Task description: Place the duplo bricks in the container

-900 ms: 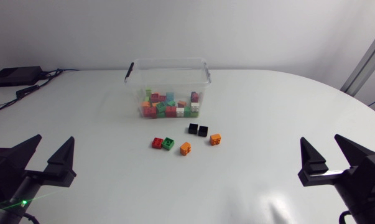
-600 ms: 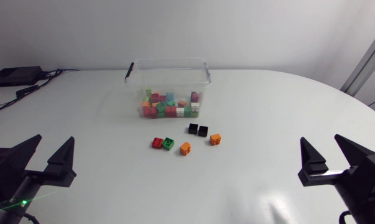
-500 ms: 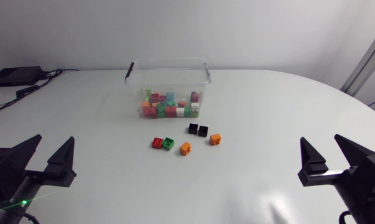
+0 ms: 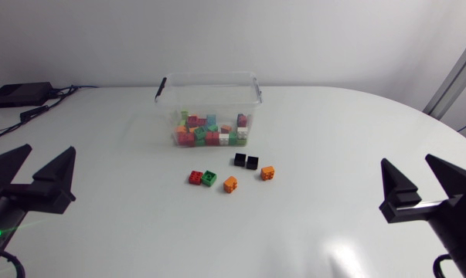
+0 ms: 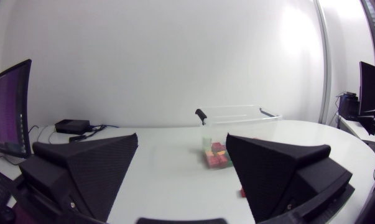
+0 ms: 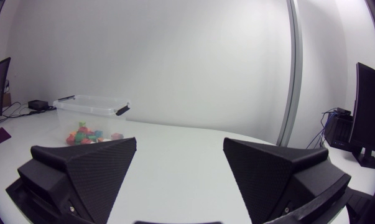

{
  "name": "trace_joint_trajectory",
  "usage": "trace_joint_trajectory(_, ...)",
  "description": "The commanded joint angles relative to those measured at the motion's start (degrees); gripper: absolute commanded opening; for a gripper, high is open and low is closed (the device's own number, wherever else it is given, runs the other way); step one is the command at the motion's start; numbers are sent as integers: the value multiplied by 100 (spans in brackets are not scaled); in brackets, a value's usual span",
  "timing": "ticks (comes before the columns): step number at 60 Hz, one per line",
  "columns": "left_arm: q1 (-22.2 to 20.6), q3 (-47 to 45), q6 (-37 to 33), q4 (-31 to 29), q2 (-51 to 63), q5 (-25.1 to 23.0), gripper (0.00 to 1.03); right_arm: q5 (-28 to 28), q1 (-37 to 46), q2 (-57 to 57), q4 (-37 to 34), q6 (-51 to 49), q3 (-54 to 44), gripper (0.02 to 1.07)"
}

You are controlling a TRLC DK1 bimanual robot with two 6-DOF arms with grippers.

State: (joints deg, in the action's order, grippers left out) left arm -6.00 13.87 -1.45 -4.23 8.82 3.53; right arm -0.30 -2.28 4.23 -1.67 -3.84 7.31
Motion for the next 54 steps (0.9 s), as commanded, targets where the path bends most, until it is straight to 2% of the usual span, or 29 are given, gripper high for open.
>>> trace_joint_trajectory(1, -156, 476, 137, -43, 612, 34, 99, -50, -53, 561, -17, 94, 473, 103)
trace_joint_trajectory(8, -244, 995, 128, -96, 1526, 34, 98, -50, -70, 1291, -9, 102, 886, 102)
trace_joint_trajectory(18, -683, 1716, 93, -315, 2950, 34, 96, -23, -246, 2293, -132, 225, 1501, 102)
trace_joint_trajectory(27, -912, 2419, 101, -895, 4040, 43, 96, 3, -413, 3163, -773, 401, 2222, 102)
trace_joint_trajectory(37, -1017, 2797, 128, -1089, 4998, 34, 96, -23, -519, 4007, -1494, 375, 2855, 102)
trace_joint_trajectory(54, -1360, 3456, 321, -1291, 6615, 43, 93, -14, -853, 4930, -1828, 357, 3259, 102)
